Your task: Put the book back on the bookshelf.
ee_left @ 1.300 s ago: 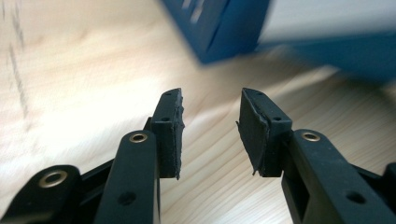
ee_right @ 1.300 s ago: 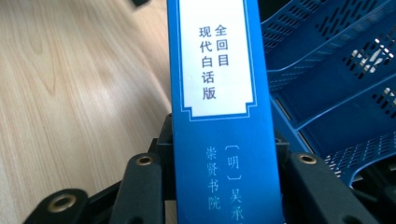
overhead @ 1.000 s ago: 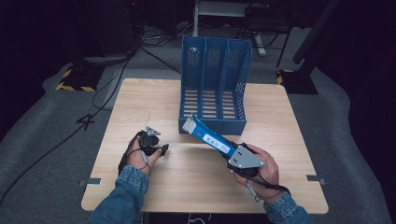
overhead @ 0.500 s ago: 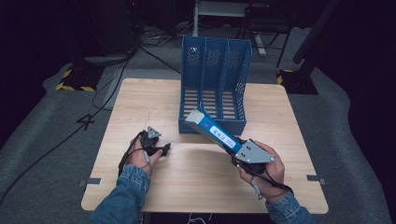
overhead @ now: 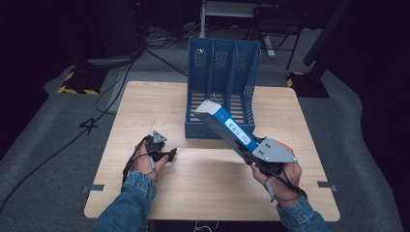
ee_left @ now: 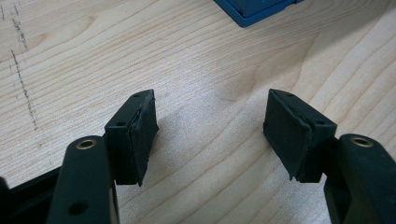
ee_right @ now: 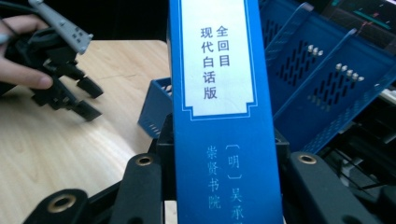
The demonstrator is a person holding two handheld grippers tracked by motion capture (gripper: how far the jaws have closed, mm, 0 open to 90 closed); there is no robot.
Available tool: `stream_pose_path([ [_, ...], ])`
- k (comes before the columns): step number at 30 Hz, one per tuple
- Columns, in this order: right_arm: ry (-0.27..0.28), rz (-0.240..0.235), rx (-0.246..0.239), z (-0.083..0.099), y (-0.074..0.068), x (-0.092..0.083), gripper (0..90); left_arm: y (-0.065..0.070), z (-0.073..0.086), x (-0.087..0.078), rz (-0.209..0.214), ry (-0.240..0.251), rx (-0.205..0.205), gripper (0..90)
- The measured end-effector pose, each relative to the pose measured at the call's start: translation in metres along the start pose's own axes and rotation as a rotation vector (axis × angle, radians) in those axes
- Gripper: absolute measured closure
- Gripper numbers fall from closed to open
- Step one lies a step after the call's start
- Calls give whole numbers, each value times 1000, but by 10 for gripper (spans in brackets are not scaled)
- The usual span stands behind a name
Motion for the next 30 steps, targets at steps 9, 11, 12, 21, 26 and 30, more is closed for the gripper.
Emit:
stream_pose_path([
  [9,44,39,45,-18,19,-1,623,-1,3,-3,-26,0,-27,353],
  [11,54,49,54,-22,26,1,623,-2,4,-4,-34,1,-35,354],
  [12,56,53,57,-23,29,2,623,-3,5,-5,-39,0,-36,354],
  [21,70,113,104,-33,59,11,623,-3,6,-6,-40,-1,-41,354],
  [26,80,141,127,-38,73,15,623,-4,4,-4,-44,0,-41,353],
  [30,86,159,142,-45,82,20,623,-4,3,-3,-42,-1,-40,353],
])
Point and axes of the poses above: each handheld gripper's, and its own axes: x roughly forward along the jaws, z roughly out of its underside, y roughly to its right, the point moved 7 cm from there along x, roughly forward along the jaws, and after that the axes turned 7 degrees about x, right-handed, at the moved point
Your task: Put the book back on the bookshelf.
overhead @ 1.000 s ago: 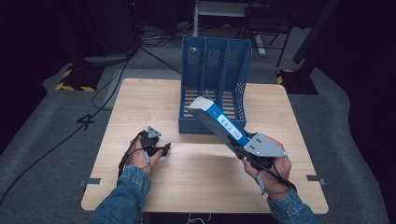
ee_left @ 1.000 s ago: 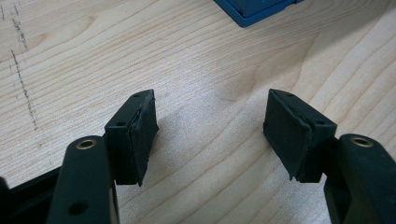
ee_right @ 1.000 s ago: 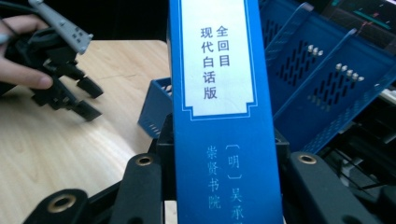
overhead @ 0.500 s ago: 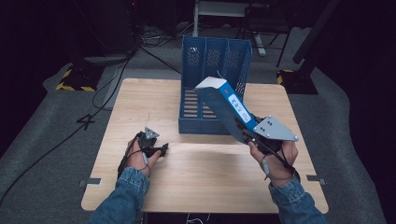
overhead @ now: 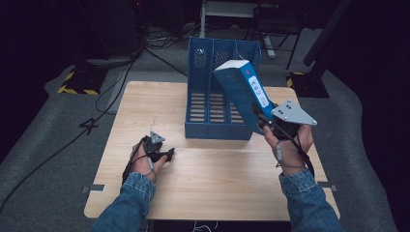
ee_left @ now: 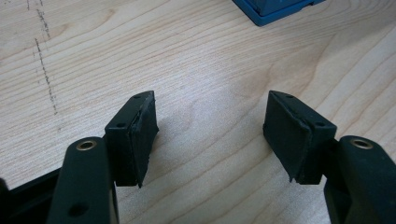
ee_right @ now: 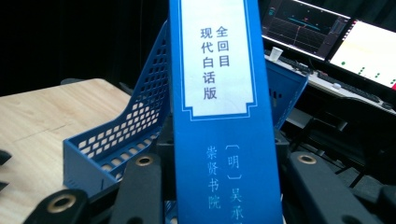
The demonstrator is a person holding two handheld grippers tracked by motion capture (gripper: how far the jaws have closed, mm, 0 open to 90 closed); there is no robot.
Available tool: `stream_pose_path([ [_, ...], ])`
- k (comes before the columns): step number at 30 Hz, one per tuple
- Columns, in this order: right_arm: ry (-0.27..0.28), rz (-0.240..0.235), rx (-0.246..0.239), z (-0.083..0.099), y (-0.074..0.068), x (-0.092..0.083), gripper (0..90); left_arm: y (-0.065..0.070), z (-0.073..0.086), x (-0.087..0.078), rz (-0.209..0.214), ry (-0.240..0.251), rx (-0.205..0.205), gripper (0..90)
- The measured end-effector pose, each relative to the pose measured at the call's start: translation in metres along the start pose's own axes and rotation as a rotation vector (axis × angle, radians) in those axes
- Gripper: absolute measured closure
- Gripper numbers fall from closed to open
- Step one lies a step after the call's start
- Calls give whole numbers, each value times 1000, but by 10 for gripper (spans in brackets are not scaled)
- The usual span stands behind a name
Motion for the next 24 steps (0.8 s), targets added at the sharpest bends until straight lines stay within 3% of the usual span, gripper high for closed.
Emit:
stream_pose_path([
  [8,7,39,32,-9,13,16,623,0,-1,1,0,1,-2,353],
  [15,16,82,102,-12,28,32,623,0,2,-3,-3,0,-4,354],
  [24,-3,132,150,-13,43,45,623,-1,4,-4,-5,-1,-8,353],
])
Point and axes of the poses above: each handheld gripper's, and its own axes: x roughly forward along the jaws, z roughly out of its underside, y roughly to its right, the point moved 7 cm from there along x, roughly forward along the jaws, and after that the axes turned 7 degrees about x, right-handed, at the moved point
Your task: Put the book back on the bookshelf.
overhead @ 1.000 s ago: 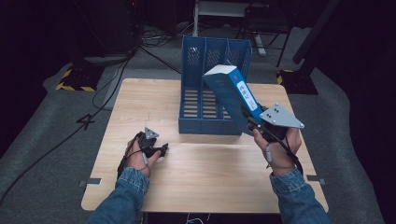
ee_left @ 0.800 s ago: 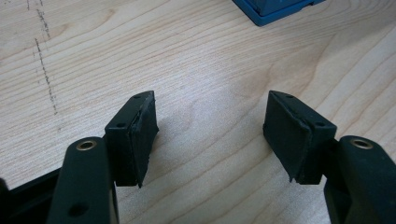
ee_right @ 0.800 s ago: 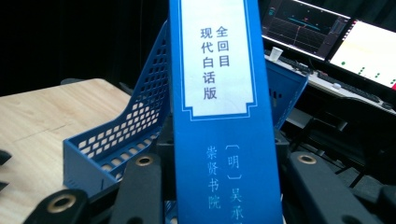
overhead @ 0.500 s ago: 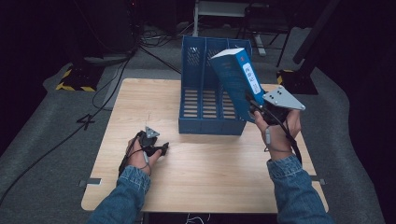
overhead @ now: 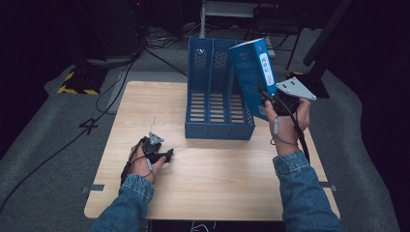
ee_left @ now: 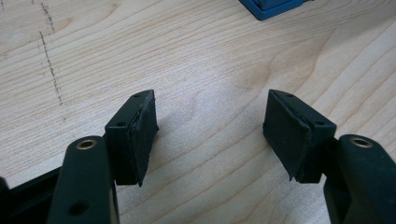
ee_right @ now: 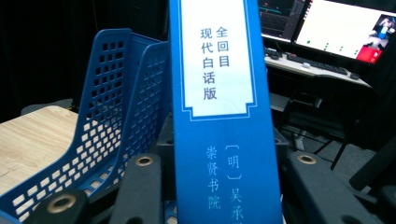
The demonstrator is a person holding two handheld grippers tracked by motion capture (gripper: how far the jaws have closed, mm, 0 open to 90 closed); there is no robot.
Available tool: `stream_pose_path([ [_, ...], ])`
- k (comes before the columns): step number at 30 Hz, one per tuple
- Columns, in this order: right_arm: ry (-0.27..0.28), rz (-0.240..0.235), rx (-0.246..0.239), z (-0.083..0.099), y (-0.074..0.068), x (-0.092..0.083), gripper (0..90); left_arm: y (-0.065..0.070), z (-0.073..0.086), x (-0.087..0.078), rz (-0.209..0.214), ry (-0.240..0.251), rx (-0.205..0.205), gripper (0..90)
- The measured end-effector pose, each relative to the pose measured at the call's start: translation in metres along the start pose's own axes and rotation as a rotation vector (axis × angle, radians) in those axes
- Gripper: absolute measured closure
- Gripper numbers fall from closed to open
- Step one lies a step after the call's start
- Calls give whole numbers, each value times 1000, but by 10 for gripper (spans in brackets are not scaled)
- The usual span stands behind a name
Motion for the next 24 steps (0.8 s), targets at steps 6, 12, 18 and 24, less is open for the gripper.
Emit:
stream_pose_path([
  [6,-7,9,31,-3,6,9,623,0,-1,1,1,-1,2,354],
  [12,6,-6,113,-11,10,20,623,-1,-2,2,-6,0,-5,353],
  [18,24,13,175,-18,13,30,623,-1,-2,2,-3,-4,-2,353],
  [24,14,23,210,-19,20,36,623,-1,-2,2,-6,-2,-1,353],
])
Point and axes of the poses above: each handheld gripper's, and its own axes: x roughly forward along the jaws, z roughly out of its underside, y roughly to its right, the point moved 7 cm from there along x, roughly forward along the jaws, and after that the axes turned 7 degrees about x, right-handed, at the moved point
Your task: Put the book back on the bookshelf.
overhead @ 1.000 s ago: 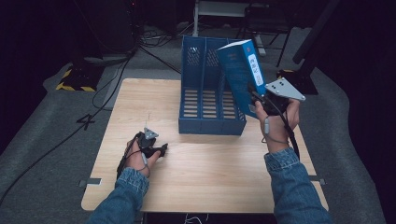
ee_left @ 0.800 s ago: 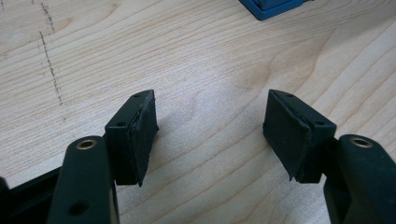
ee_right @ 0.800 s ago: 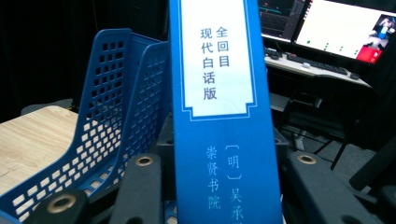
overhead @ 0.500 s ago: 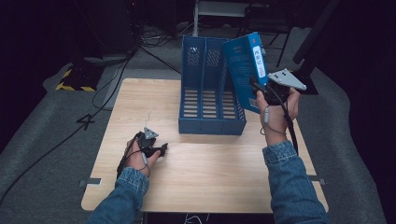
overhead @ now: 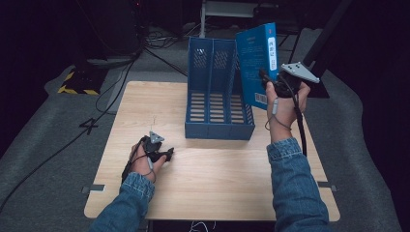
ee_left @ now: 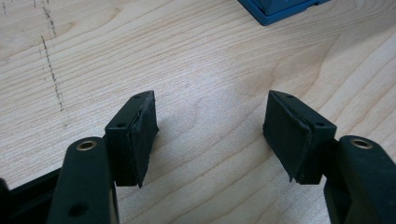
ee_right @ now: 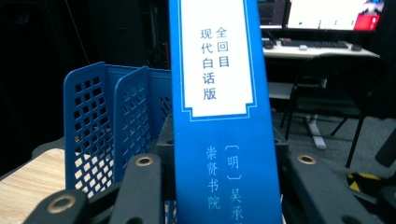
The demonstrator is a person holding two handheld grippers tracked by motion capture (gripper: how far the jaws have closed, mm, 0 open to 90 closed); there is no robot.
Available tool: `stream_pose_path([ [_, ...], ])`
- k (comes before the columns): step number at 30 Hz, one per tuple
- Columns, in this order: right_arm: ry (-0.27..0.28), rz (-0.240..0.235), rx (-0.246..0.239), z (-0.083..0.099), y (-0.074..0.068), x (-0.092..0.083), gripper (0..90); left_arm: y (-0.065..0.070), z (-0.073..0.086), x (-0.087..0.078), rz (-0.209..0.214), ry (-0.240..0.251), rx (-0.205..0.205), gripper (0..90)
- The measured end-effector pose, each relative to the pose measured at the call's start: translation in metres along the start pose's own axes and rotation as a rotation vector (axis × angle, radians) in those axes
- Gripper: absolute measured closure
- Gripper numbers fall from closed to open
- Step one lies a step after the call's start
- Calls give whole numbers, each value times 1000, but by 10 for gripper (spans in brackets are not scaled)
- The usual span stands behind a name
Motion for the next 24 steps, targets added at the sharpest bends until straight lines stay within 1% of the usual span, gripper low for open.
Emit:
stream_pose_path([
  [2,-7,15,-4,0,2,3,623,0,0,0,0,1,0,354],
  [4,-15,19,-13,1,0,7,623,0,0,0,0,1,0,354],
  [9,-24,6,-40,3,-13,18,623,0,0,0,-1,0,-2,354],
  [11,-23,11,-40,4,-17,22,623,0,1,-1,-3,2,-5,354],
  [13,-18,18,-40,5,-17,26,623,0,1,-1,-1,1,-3,354],
  [15,-16,18,-21,7,-16,30,623,0,1,-1,0,1,-3,354],
  [18,-16,15,-10,12,-17,37,623,0,1,-1,0,2,-3,354],
  [21,-27,9,-26,19,-22,45,623,0,1,-1,0,2,-3,354],
  [24,-30,1,-24,26,-26,54,622,0,1,-1,0,2,-4,355],
])
Point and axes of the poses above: each handheld gripper's, and its own axes: x roughly forward along the jaws, z roughly out of its underside, y roughly to its right, the point moved 7 cm from there along x, roughly forward along the jaws, and after that the axes turned 7 degrees about x, right-handed, at the moved point
